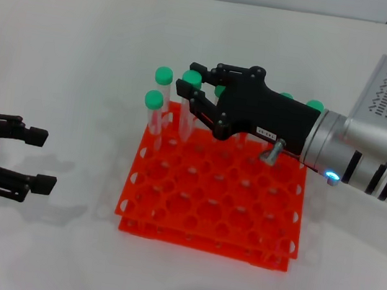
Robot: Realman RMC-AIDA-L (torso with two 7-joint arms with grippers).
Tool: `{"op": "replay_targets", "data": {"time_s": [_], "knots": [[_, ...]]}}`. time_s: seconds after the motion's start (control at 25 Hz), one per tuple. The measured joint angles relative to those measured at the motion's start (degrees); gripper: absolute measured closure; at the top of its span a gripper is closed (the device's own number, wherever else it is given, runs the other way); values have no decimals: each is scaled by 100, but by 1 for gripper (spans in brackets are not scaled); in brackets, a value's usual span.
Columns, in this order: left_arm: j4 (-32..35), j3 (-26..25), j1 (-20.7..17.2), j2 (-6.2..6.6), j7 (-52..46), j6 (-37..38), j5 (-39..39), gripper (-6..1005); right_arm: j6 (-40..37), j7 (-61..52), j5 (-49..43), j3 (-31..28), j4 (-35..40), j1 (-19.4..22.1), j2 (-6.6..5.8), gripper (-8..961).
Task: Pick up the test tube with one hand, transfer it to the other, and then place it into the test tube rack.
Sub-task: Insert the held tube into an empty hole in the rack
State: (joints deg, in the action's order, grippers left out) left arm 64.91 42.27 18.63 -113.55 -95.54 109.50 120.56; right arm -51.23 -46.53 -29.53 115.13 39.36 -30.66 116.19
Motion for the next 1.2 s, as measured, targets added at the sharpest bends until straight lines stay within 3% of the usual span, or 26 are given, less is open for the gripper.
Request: {"op": "replay_targets", "data": {"time_s": [1.2], "knots": [[-66, 0, 18, 0, 48, -43, -11, 113, 35, -92, -1, 62, -169, 8, 0, 682]]}}
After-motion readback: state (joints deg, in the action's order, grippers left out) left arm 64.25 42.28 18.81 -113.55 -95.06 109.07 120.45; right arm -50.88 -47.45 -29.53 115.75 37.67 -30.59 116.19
